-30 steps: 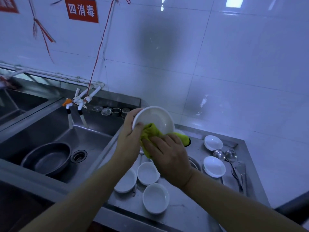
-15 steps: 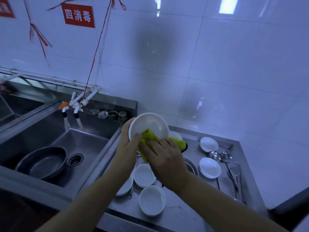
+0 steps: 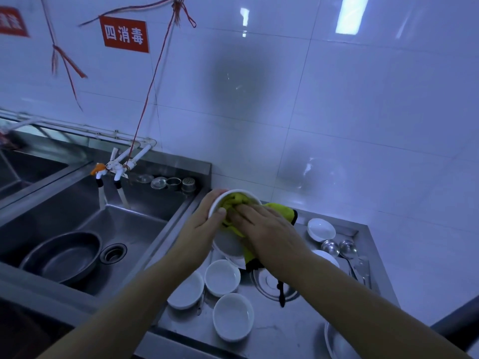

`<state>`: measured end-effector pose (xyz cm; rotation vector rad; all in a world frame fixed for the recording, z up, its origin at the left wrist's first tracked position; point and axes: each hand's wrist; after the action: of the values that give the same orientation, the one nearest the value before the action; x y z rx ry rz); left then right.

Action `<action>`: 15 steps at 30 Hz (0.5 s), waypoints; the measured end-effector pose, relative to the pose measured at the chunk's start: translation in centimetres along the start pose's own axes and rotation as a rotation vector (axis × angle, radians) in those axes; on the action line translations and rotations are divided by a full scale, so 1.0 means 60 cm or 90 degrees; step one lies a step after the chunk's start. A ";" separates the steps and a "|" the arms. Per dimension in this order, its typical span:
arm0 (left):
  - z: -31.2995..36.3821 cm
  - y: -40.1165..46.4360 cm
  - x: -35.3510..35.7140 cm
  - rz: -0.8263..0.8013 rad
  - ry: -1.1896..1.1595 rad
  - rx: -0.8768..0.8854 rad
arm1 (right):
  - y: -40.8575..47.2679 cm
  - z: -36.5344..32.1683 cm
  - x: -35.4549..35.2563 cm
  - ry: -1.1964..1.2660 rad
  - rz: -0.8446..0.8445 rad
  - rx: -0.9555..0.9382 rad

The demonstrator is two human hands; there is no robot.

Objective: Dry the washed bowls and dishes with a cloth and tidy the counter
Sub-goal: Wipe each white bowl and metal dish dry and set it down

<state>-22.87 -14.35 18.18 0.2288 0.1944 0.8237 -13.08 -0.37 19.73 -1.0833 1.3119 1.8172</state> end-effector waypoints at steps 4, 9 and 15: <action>-0.001 -0.007 0.012 -0.007 -0.043 -0.014 | 0.015 -0.017 0.002 0.029 -0.008 0.016; 0.002 -0.001 0.007 0.022 -0.050 -0.033 | 0.010 -0.029 0.010 0.095 -0.061 -0.021; -0.005 0.001 -0.007 -0.028 -0.034 -0.053 | -0.024 -0.001 -0.003 0.053 -0.059 -0.138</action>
<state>-23.27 -14.61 17.97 0.1672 0.1145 0.7793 -11.76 -0.03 19.26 -1.3252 1.1091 1.8943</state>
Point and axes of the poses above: each hand's wrist, its own y-axis towards the middle knuckle, its own x-axis out of the palm, z = x × y, and after that the axes turned 5 degrees about -x, right-handed
